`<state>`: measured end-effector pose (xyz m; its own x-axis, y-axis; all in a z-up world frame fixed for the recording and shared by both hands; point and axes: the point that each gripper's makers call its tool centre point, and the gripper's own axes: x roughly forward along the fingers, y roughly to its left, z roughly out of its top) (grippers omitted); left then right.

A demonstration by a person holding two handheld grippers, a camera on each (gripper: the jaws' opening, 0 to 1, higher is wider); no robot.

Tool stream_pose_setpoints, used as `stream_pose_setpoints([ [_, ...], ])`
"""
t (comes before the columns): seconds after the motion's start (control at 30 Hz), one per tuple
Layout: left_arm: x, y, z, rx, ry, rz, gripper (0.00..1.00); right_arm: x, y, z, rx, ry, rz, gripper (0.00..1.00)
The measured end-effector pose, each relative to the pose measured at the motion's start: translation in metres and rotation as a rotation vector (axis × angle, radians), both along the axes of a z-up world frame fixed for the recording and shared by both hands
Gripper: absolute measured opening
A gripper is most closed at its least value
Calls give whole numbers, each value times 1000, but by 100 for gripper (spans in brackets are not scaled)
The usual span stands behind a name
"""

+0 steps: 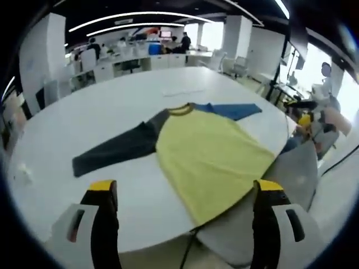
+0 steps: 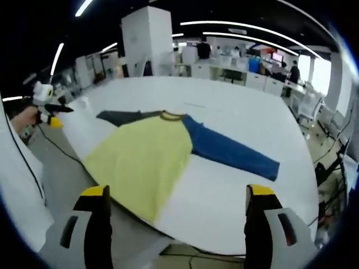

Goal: Fold the garment on the visible template until the final outline fits inside the template.

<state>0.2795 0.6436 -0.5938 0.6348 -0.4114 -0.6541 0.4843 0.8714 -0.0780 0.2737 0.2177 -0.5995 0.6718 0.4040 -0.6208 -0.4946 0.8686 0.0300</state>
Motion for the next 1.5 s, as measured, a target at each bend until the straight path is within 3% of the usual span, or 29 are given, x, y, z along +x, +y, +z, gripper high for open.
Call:
stream_pose_setpoints([
  [0.27, -2, -7, -4, -3, 12, -20, 97, -1, -7, -4, 17, 16, -23, 99],
  [0.67, 12, -9, -8, -14, 20, -16, 99, 12, -25, -12, 67, 50, -81, 97],
  [0.97, 19, -14, -18, -15, 49, -26, 99, 32, -32, -10, 186, 49, -169, 96],
  [1.23, 26, -13, -23, -21, 64, -10, 99, 54, -41, -18, 169, 71, -173, 93],
  [1.5, 27, -10, -30, -3, 93, -7, 99, 80, -64, -19, 178, 64, -213, 89],
])
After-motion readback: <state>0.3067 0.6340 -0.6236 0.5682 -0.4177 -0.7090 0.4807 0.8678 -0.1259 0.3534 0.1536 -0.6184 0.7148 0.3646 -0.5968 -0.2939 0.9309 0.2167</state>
